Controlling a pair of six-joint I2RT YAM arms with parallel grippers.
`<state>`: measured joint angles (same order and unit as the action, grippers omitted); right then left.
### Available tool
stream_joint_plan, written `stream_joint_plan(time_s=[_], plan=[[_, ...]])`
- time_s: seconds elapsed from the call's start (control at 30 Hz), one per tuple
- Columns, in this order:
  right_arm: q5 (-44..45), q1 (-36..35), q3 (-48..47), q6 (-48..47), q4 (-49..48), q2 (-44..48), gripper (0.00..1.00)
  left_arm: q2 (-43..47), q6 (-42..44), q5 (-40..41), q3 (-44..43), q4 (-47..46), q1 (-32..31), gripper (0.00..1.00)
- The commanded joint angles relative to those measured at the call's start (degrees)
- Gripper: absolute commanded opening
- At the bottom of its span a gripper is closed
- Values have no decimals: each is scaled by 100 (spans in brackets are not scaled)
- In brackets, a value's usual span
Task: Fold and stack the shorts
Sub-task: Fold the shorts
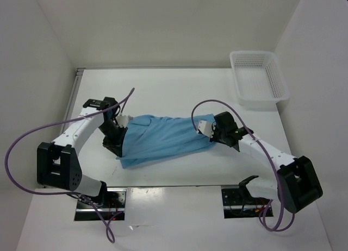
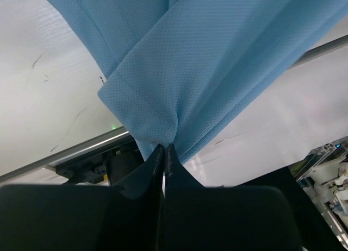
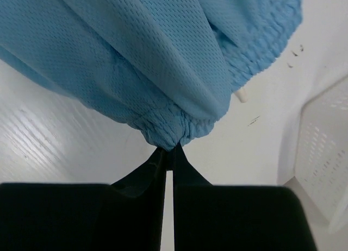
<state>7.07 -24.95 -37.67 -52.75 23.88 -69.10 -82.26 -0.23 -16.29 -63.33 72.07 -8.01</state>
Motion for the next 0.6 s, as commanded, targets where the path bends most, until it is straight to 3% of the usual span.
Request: stream_joint_plan(time_s=[0.0, 0.07, 0.1, 0.13, 0.17, 0.33, 0.4, 0.47, 0.57], plan=[[356, -36, 242, -481, 64, 186, 8, -150, 23, 311, 128, 88, -69, 2], [356, -36, 295, -543, 187, 186, 19, -202, 23, 311, 128, 88, -209, 10], [356, -106, 348, -604, 187, 239, 28, -203, 23, 363, 128, 88, -323, 30], [356, -107, 348, -657, 292, 239, 43, -272, 23, 364, 128, 88, -385, 38], [356, -168, 348, -744, 441, 317, 50, -273, 23, 364, 128, 140, -438, 42], [85, -273, 401, -1218, 960, 1342, 66, -45, 23, 425, -214, 246, -500, 49], [-213, -274, 349, -1281, 1302, 1836, 71, -70, 23, 696, -451, -164, -334, 50], [-346, -274, 348, -1404, 1522, 2409, 71, -316, 23, 995, -610, -613, -262, 50], [-399, -274, 348, -1405, 1393, 2559, 69, -913, 23, 1550, -943, -1536, -201, 50]])
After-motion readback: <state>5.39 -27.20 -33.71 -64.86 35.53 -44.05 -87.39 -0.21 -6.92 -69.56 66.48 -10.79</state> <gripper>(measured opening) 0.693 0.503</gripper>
